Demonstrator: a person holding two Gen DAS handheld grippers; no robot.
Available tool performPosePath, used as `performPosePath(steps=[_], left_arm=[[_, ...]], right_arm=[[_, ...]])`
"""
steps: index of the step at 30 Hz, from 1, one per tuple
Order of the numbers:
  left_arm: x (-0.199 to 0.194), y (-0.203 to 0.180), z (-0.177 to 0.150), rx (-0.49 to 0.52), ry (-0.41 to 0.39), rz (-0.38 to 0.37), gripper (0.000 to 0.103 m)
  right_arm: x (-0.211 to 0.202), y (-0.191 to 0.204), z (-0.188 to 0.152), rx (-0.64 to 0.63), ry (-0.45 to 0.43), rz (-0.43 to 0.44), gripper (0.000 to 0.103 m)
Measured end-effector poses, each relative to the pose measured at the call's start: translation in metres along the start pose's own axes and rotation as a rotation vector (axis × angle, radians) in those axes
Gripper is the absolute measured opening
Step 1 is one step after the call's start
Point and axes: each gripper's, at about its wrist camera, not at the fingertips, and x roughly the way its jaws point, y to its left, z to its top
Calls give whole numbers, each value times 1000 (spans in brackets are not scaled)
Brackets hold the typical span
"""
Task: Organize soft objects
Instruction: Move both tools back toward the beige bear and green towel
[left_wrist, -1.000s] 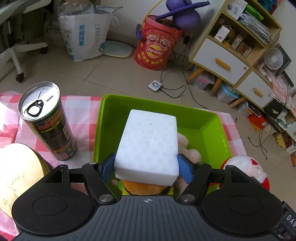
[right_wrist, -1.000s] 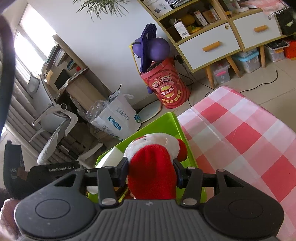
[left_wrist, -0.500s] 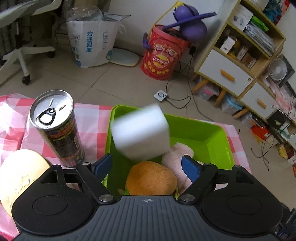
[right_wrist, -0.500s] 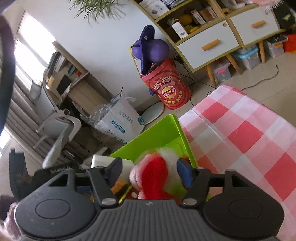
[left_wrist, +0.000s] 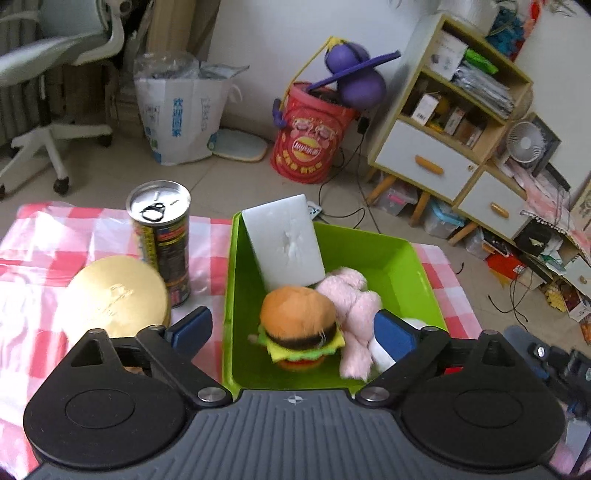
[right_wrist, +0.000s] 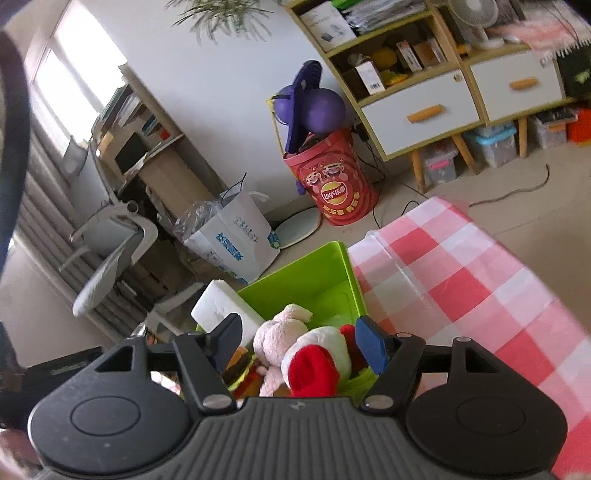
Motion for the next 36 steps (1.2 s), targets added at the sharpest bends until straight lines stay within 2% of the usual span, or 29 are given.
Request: performPosePath(steps=[9,19,24,29,32,36], left_arm=[[-49,-7,-46,62,-40,10,97],[-77,0,-111,32,-39,0,98],[-72,8,-140,7,-29,0,98],[-63,13,-157,75,-27,18,98],[-59,12,-168,117,-16,-13,97],[-52,6,-180,185,-13,-56,97]], right_arm=[[-48,24,-11,-99,18,-24,53],[-82,31,-41,-189,44,-44,59],[-81,24,-58,-223,77,-72,59],[-72,10,-68,-259,147,-143,59],[-66,-3,-69,-237,197,-199,59],[-60,-25,-68,-132,274,-248,59]])
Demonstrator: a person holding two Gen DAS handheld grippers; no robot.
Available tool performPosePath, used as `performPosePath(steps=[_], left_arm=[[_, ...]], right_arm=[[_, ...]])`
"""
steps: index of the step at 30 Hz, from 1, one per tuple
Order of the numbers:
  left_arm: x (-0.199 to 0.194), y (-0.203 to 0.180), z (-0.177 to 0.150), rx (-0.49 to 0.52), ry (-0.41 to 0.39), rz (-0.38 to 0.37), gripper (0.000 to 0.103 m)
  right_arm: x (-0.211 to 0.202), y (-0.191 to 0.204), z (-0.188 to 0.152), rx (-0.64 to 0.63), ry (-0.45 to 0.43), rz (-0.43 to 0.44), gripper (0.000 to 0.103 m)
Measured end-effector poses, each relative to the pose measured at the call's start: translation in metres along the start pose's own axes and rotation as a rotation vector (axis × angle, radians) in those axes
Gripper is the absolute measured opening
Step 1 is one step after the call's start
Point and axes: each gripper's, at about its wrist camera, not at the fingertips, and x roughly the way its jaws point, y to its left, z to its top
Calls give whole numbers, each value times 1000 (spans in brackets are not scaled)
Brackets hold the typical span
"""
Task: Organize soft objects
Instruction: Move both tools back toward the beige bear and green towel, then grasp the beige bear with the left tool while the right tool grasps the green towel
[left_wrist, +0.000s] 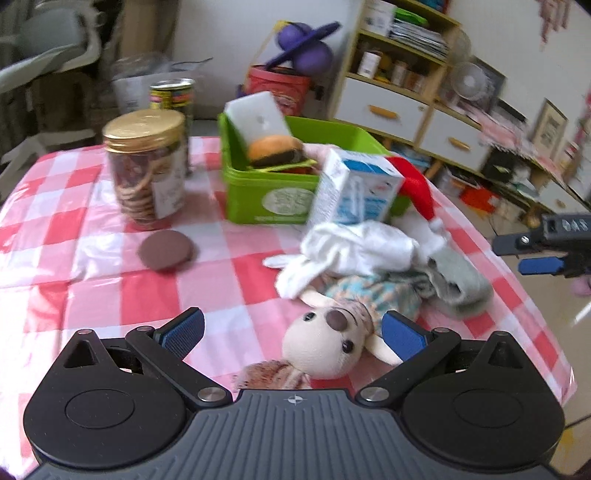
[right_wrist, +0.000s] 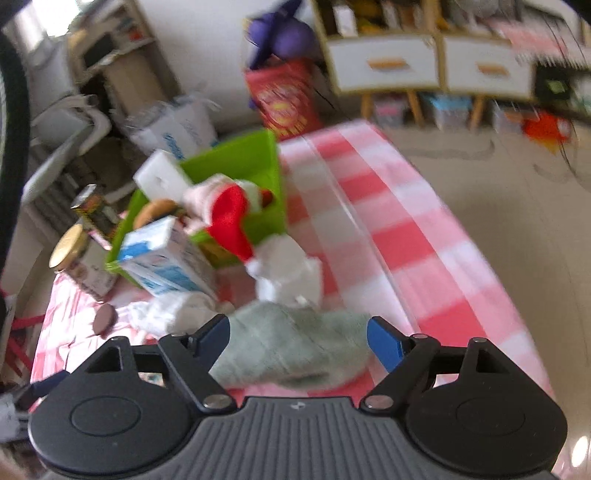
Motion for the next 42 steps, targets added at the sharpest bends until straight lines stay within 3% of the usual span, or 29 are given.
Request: performPosePath(steps=[4,10,19,23,25,30,33,42], left_arm=[[9,-7,-5,27,16,-33,97],[24,-22,-9,77,46,-69,94],[34,-27,-14,100,53,-71,83],[37,-22,-13,79,63,-70,72],[39,-20,-13,70,70,-68,69],[41,-16,-12,60,85,-52,55],[37,-15,-9,58,83,-49,53],[19,-12,-4,40,70,-68,51]], right_arm=[[12,-14,-2,79,69,-1,59],[23,-12,-9,137,127,71,59],[44,1,-12,89,125,39,59],[50,-1,-13,88,116,21,58],[51,-2,-13,88,113,20,51],[52,-2,-13,94,112,34,18],[50,-3,-12,97,111,46,0],[35,-8,-8,137,94,86,0]])
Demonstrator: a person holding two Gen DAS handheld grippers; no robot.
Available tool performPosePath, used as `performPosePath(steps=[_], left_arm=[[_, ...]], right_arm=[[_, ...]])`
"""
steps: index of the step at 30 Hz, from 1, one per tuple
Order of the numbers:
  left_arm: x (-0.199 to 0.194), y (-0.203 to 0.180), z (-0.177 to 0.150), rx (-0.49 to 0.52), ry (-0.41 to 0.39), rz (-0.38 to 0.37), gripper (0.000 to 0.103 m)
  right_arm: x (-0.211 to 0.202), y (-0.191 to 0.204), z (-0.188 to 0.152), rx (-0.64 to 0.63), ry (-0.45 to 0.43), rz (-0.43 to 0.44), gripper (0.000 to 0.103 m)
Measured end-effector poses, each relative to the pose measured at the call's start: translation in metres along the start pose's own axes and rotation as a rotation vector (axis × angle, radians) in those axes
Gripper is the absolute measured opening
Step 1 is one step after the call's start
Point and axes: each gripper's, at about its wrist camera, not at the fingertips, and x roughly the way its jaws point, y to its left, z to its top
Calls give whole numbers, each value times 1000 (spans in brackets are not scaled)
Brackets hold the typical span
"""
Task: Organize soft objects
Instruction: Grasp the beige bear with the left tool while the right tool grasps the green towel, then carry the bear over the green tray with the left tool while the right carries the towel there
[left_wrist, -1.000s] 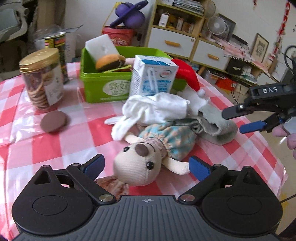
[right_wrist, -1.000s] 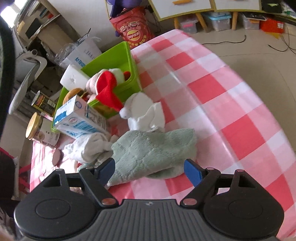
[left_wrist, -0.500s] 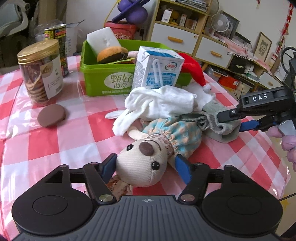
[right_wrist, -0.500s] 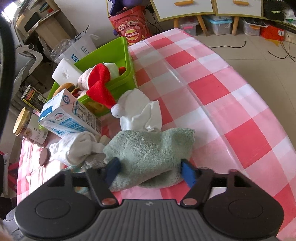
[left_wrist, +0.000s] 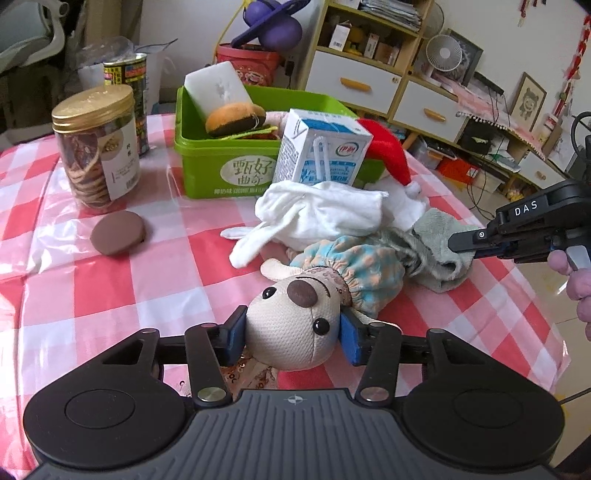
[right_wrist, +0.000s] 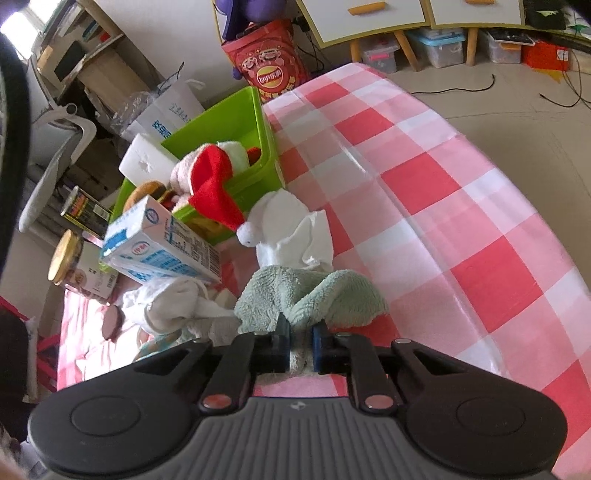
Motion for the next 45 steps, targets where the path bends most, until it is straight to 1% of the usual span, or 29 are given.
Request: performPosePath(steps=[10,16,19,23,28,35,39,42,45], left_arm=[[-33,2,1,-8,-48,-46,50],[-56,2,1,-4,-102,-85,50],[-67,4,2,-19,-131,-97,50],[-77,11,7,-65,-176,-104,50],[-79,18,17,-115,-206,-65,50],[-74,29,37,-205,-242,29,50],[-67,31,57,-219,-251,77,50],[-58,34,78,-235,-252,86,50],[-47,34,99,-235,-258,89,50]], right_arm=[[-34,-11,7,69,-68,62,0],[-54,-16,11,103,-121,107,0],[-63,-15,13,115,-150,135,0],[-73,-11,15,125,-191,176,0],[-85,-2,20,123,-255,233,0],[-88,22,34,90,-318,266,0],[-80,41,48,40,-335,265,0],[-72,51,62,25,-349,269,0],[-65,58,78,11,-381,272,0]])
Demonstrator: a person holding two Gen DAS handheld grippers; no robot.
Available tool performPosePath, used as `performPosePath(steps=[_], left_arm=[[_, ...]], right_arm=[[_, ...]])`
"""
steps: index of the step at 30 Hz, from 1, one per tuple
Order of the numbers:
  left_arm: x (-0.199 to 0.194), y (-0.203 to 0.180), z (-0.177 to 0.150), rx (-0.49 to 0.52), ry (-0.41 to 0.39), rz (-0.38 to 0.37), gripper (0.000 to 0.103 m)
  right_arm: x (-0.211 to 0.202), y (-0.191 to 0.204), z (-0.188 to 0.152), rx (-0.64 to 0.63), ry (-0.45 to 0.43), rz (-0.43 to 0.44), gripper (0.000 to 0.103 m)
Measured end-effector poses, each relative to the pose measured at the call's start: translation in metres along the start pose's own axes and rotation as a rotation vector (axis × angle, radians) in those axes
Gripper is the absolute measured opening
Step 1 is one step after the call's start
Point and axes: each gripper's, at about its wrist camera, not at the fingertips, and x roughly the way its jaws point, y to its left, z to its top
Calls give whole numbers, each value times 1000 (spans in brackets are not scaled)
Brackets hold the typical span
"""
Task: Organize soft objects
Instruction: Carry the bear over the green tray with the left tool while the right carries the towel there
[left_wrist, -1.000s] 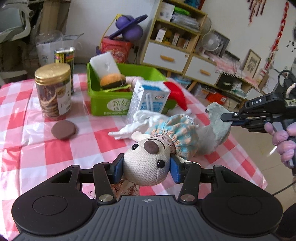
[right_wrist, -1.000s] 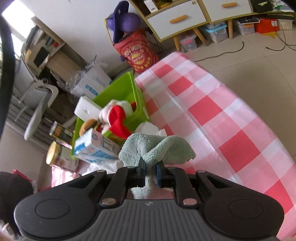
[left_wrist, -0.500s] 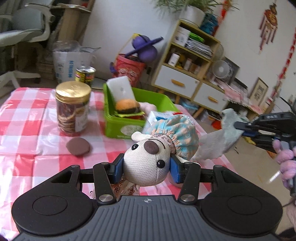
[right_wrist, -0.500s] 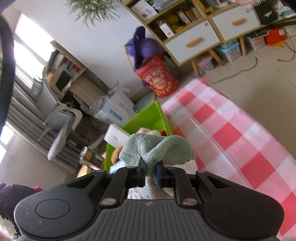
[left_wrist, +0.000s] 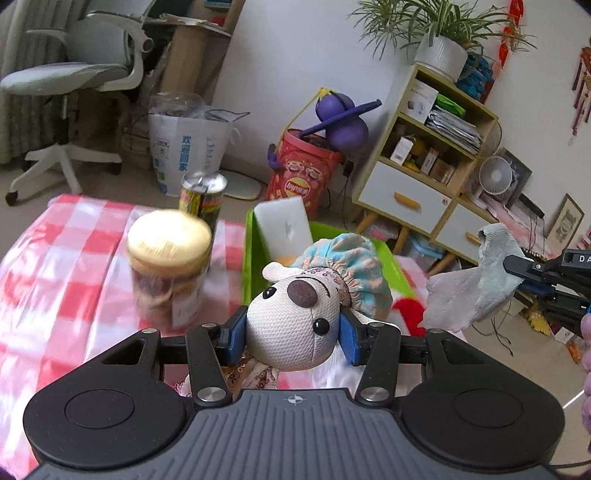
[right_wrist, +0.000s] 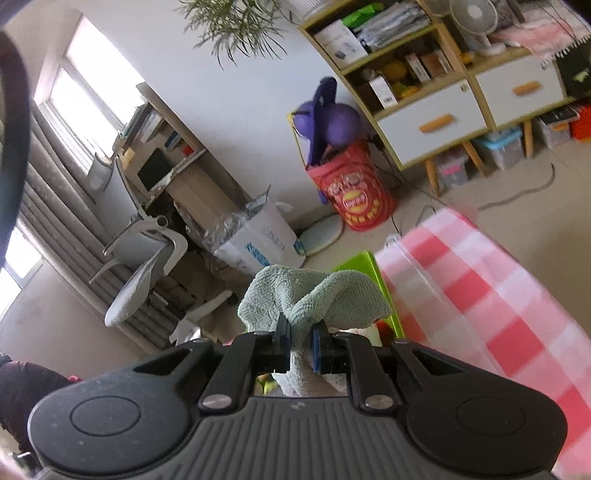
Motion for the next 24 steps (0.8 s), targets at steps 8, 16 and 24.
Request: performPosePath(steps=[8,16,24], left_arm=[[56,-20,38,36,4,8,50],[137,-48,57,138,71,53,50],[192,-70,53,236,153,94,50]], right_arm=[[50,-2,24,-2,-51,26,0],[106,-20,9,0,-10,25,0],[143,-47,-11,9,73,-59,0]])
